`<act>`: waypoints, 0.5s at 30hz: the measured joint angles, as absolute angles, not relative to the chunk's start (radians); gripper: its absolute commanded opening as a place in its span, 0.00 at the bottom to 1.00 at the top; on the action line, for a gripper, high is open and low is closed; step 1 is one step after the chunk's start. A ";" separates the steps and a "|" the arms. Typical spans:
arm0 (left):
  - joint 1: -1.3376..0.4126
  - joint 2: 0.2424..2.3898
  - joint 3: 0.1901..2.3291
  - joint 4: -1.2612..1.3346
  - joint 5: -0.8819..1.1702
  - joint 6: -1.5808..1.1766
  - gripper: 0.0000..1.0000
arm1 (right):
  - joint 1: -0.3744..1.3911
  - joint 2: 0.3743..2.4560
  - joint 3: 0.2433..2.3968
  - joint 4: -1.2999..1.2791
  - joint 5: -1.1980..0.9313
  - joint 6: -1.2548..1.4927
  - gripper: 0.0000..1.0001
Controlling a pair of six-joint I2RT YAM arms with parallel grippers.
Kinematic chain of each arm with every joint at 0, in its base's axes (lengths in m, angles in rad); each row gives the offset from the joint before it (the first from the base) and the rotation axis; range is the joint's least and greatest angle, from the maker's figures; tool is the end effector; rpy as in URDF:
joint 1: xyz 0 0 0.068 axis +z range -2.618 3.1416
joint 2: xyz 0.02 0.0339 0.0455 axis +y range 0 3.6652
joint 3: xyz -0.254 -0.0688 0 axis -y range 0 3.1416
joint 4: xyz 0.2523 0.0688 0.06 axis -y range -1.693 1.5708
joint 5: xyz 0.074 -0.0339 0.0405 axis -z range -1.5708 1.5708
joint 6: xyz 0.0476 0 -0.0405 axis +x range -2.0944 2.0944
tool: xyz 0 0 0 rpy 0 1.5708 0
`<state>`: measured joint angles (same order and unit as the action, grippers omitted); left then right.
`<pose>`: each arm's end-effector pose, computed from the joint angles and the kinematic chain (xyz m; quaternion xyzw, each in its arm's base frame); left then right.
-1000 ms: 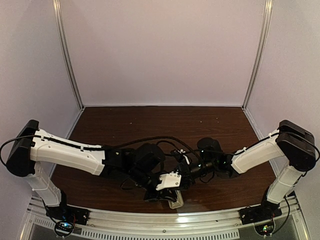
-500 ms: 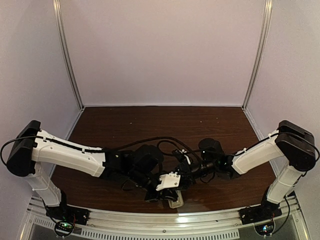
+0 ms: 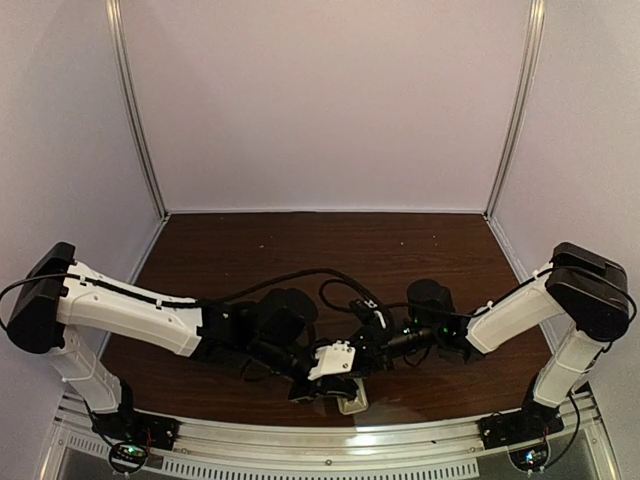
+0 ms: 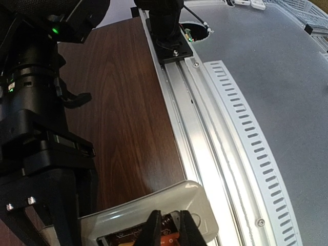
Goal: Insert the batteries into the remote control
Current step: Load the battery into the battery compartment.
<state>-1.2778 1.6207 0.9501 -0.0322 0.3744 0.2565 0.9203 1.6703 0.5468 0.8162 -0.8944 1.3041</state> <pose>0.0867 -0.3477 0.1809 0.6751 0.5874 -0.3492 0.2779 0.1566 0.2671 0.1333 0.1119 -0.7630 -0.6320 0.0772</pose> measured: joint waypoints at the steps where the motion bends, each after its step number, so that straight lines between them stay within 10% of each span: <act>1: -1.277 1.618 0.946 -0.024 0.375 0.257 0.15 | 0.920 1.670 0.546 0.823 -0.897 1.310 0.00; 15: -1.261 1.575 0.887 0.072 0.408 0.273 0.06 | 0.918 1.674 0.536 0.941 -0.904 1.425 0.00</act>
